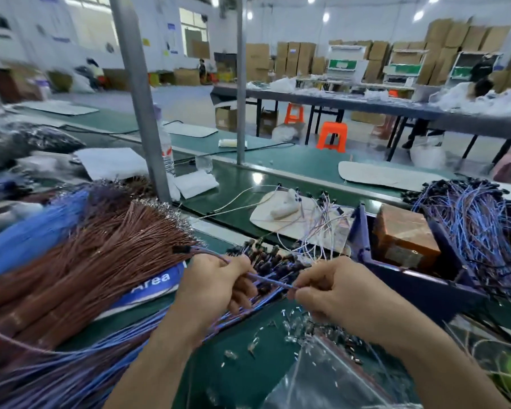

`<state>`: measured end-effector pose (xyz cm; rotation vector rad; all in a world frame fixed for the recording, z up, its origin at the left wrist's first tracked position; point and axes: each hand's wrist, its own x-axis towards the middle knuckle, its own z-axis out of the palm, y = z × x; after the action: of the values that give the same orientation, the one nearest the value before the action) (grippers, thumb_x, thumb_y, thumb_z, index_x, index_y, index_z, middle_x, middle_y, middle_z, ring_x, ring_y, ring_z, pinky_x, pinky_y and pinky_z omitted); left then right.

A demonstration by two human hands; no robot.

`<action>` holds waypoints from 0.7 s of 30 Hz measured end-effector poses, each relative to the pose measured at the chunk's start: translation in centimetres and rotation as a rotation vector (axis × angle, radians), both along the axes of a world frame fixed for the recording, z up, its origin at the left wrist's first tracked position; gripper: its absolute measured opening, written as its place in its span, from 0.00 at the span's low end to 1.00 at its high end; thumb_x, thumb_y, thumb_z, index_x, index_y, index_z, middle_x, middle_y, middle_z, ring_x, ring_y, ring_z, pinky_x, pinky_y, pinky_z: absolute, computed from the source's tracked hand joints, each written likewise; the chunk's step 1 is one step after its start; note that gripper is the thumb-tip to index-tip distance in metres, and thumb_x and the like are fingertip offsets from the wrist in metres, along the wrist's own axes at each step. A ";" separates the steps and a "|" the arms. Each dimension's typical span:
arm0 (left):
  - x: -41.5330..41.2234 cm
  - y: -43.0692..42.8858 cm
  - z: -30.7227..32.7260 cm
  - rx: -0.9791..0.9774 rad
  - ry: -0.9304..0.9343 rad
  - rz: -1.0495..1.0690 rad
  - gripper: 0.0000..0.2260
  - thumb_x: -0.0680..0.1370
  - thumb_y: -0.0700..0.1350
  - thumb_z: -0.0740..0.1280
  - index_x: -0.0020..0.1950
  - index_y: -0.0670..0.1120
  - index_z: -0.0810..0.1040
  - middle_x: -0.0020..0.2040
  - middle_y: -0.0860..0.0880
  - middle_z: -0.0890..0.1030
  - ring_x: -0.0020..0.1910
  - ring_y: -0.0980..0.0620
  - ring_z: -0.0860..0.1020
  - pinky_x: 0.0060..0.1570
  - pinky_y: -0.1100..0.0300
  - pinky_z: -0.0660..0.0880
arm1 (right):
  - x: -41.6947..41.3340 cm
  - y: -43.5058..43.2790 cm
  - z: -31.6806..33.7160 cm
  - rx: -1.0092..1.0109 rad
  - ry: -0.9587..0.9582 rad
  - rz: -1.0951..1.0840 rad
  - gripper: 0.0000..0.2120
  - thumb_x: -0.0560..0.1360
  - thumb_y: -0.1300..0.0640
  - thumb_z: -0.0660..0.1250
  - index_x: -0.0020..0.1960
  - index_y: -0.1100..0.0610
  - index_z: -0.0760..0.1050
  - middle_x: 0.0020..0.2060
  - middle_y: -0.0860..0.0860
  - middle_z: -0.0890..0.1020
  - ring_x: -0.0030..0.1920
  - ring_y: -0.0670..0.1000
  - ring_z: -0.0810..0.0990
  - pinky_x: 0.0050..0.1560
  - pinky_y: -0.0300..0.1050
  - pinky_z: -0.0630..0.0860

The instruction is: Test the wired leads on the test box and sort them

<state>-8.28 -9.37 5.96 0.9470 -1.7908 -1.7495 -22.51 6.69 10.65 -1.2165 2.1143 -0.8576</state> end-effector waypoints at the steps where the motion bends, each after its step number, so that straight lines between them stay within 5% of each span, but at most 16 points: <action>1: 0.9 -0.4 -0.3 -0.121 -0.143 -0.055 0.21 0.82 0.43 0.67 0.29 0.40 0.83 0.29 0.41 0.83 0.21 0.48 0.77 0.20 0.64 0.69 | 0.2 -0.5 0.2 0.078 0.014 0.032 0.08 0.78 0.50 0.71 0.41 0.43 0.85 0.29 0.48 0.83 0.28 0.45 0.74 0.29 0.39 0.72; 4: 3.1 -3.2 0.5 -0.147 -0.385 -0.281 0.21 0.80 0.42 0.67 0.27 0.40 0.81 0.26 0.41 0.81 0.18 0.48 0.76 0.18 0.65 0.67 | 1.0 -3.6 1.4 0.191 0.174 0.126 0.09 0.77 0.51 0.71 0.39 0.44 0.85 0.30 0.47 0.85 0.26 0.43 0.75 0.28 0.36 0.74; 7: 5.3 -10.5 3.7 0.082 -0.091 0.101 0.16 0.84 0.47 0.66 0.39 0.41 0.79 0.26 0.46 0.80 0.20 0.54 0.76 0.16 0.67 0.68 | 2.6 -7.8 3.4 -0.145 0.312 -0.023 0.09 0.79 0.54 0.68 0.56 0.47 0.85 0.42 0.45 0.87 0.33 0.40 0.78 0.40 0.32 0.76; 9: 6.9 -14.9 5.6 0.314 0.236 0.316 0.17 0.85 0.53 0.63 0.51 0.39 0.78 0.35 0.43 0.84 0.27 0.52 0.83 0.23 0.64 0.78 | 3.9 -9.4 4.3 -0.378 0.485 -0.120 0.16 0.78 0.57 0.69 0.65 0.47 0.80 0.52 0.47 0.86 0.37 0.44 0.75 0.58 0.44 0.78; 12: 7.6 -16.7 4.7 0.352 0.405 0.379 0.22 0.82 0.58 0.63 0.66 0.42 0.75 0.43 0.40 0.87 0.32 0.50 0.85 0.27 0.62 0.80 | 5.8 -9.7 3.1 -0.542 0.489 -0.098 0.16 0.77 0.60 0.70 0.63 0.49 0.82 0.53 0.48 0.86 0.31 0.37 0.68 0.55 0.49 0.81; 16: 3.2 -9.3 0.2 -0.093 -0.084 0.056 0.10 0.79 0.50 0.72 0.51 0.44 0.87 0.41 0.45 0.88 0.35 0.49 0.85 0.29 0.62 0.77 | 6.9 -9.1 -0.9 -0.276 0.376 -0.048 0.14 0.75 0.60 0.67 0.55 0.47 0.85 0.46 0.48 0.87 0.29 0.40 0.72 0.42 0.40 0.75; 18: 0.7 -6.0 -2.3 -0.364 -0.328 -0.074 0.05 0.77 0.46 0.73 0.43 0.53 0.89 0.36 0.51 0.87 0.37 0.50 0.85 0.36 0.58 0.80 | 6.5 -8.4 -2.7 -0.046 0.401 -0.011 0.16 0.74 0.60 0.66 0.55 0.46 0.85 0.45 0.50 0.87 0.39 0.47 0.81 0.48 0.42 0.75; 21: -1.1 -3.2 -4.2 -0.624 -0.517 0.039 0.06 0.74 0.47 0.73 0.45 0.59 0.88 0.42 0.57 0.88 0.44 0.53 0.85 0.48 0.58 0.81 | 4.8 -6.7 -4.3 0.146 0.429 -0.060 0.18 0.71 0.61 0.65 0.56 0.45 0.84 0.50 0.50 0.87 0.53 0.56 0.82 0.58 0.44 0.76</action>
<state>-9.42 -12.61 1.71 1.1937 -2.4017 -0.8431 -17.76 -0.06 6.33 -1.3577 2.5102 -0.4836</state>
